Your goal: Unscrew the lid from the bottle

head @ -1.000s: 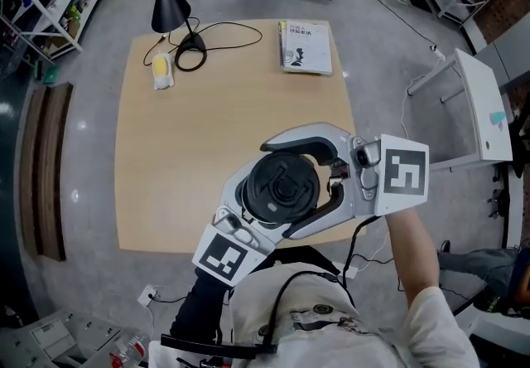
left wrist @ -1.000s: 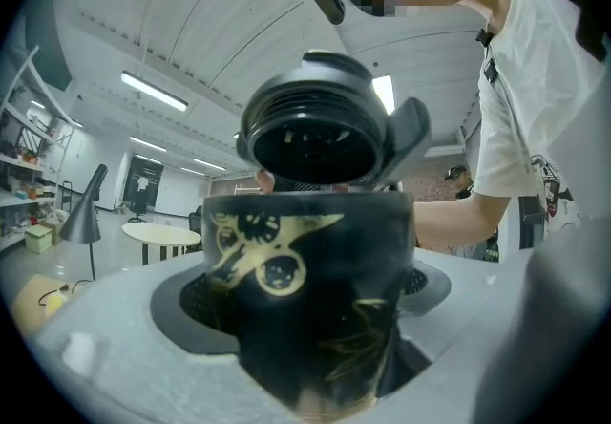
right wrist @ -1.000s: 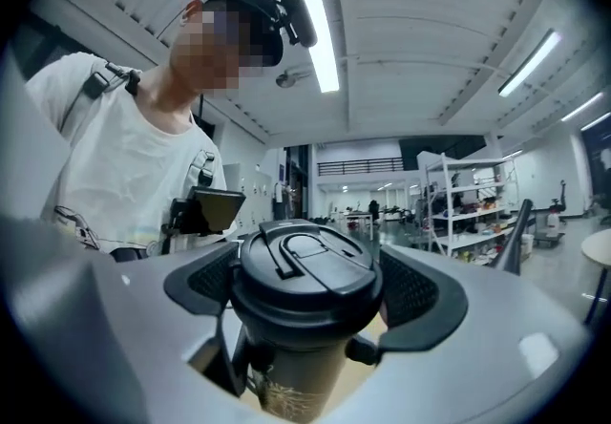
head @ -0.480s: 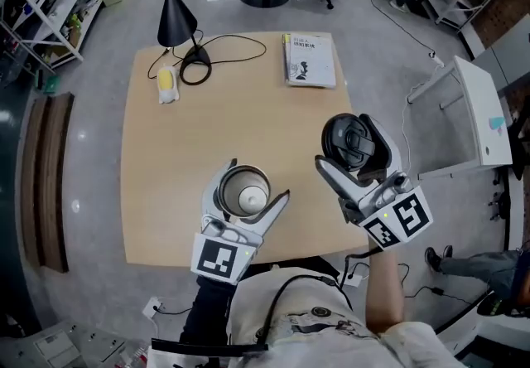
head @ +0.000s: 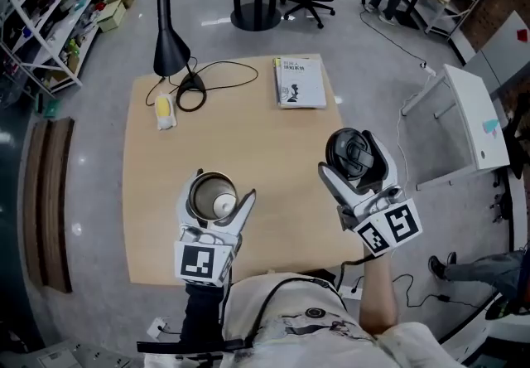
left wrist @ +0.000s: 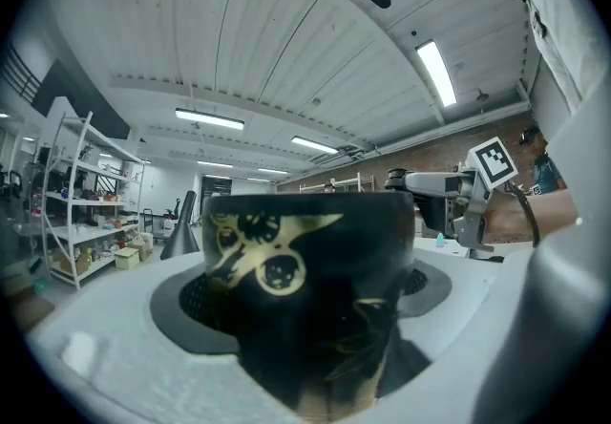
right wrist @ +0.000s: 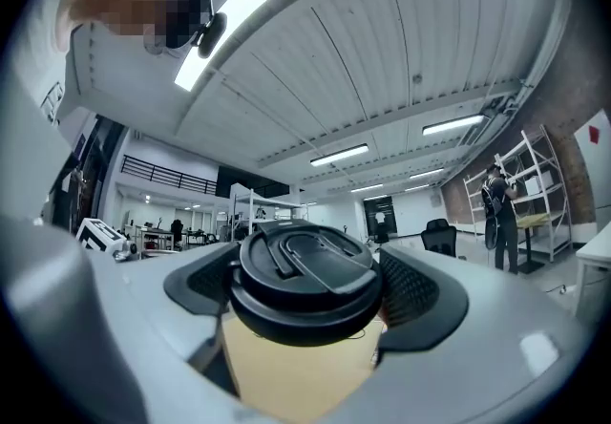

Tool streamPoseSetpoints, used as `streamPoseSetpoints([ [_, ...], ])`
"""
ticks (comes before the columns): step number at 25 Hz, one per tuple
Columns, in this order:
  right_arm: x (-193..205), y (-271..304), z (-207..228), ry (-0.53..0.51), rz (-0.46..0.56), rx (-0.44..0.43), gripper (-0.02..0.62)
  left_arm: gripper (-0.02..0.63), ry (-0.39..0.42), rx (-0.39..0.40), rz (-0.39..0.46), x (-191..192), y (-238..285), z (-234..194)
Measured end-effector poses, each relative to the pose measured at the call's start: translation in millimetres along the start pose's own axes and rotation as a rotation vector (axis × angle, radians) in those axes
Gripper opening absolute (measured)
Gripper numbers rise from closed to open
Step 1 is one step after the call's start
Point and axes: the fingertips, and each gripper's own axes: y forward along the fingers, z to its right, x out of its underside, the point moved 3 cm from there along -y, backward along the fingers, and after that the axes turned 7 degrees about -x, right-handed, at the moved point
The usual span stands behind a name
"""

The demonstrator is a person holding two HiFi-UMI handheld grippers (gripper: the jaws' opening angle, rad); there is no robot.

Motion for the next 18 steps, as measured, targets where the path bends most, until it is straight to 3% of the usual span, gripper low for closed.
streamPoseSetpoints([
  [6,10,-5,0,-0.079,-0.052,0.047,0.463,0.437,0.028,-0.024,0.000,-7,13,-8],
  [11,35,-11,2,-0.051,-0.090,0.083,0.463,0.437,0.032,-0.029,-0.002,-9,18,-3],
  [18,44,-12,-1,-0.053,-0.103,0.071,0.463,0.437,0.025,-0.043,-0.012,-6,12,9],
])
